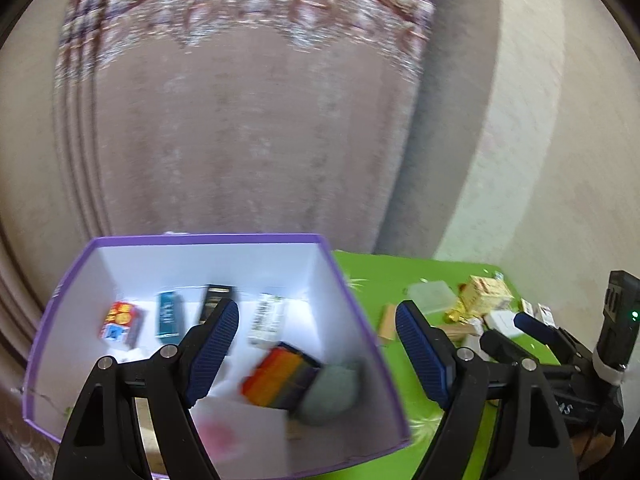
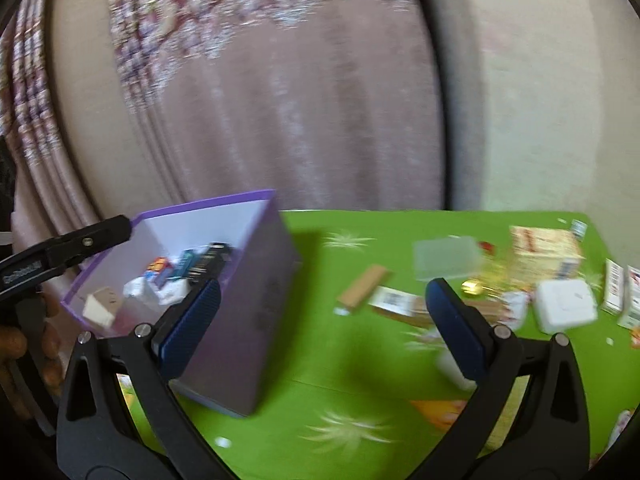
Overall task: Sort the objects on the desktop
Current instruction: 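Grasp the clear plastic container with the left tool while the right tool grasps the white plastic case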
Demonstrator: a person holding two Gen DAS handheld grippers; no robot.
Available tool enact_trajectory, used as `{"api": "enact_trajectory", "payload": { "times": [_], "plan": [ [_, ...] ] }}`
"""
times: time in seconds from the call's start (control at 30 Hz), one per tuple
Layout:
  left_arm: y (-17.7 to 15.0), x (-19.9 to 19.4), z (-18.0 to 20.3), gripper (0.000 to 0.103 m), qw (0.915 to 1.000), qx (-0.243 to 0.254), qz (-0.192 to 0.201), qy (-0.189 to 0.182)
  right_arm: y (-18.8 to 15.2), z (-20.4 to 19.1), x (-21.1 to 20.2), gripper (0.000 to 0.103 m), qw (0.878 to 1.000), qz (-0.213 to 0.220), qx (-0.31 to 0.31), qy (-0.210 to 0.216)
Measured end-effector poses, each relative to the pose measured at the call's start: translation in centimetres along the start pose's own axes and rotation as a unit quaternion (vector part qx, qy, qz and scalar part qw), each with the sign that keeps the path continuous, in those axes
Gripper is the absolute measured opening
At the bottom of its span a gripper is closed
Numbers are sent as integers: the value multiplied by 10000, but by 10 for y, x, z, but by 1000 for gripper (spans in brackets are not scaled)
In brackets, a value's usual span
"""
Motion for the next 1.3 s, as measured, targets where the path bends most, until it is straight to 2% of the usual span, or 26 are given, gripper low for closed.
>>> {"api": "enact_trajectory", "payload": {
  "times": [0.23, 0.43, 0.7, 0.87, 1.07, 1.17, 1.3],
  "plan": [
    [-7, 20, 72, 81, 9977, 471, -168, -455, -5, 91, -18, 102, 9963, -69, 244, -823],
    [-23, 52, 138, 81, 9910, 826, -440, -953, -12, 163, -20, 102, 9869, -339, 372, -1531],
    [-38, 118, 195, 81, 9790, 1187, -860, -1420, -29, 207, 8, 102, 9791, -867, 158, -1831],
    [-56, 173, 207, 81, 9735, 1351, -1362, -1244, -39, 223, 31, 102, 9738, -1213, 0, -1925],
    [-73, 229, 187, 84, 9790, 268, -1921, -629, -47, 235, 45, 102, 9691, -1406, -35, -2028],
    [-78, 244, 186, 88, 9782, 6, -2034, -429, -54, 238, 52, 102, 9664, -1556, -66, -2045],
    [-85, 259, 187, 89, 9747, -105, -2229, -140, -62, 249, 60, 102, 9626, -1778, 95, -2044]
  ]
}}
Point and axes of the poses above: each gripper's, at about its wrist camera, not at the fingertips, and x roughly the way its jaws point, z to its right, y to its top, the point moved 8 cm from there along x, roughly the way its jaws point, and after that the axes turned 8 degrees about z, right-handed, at the moved point
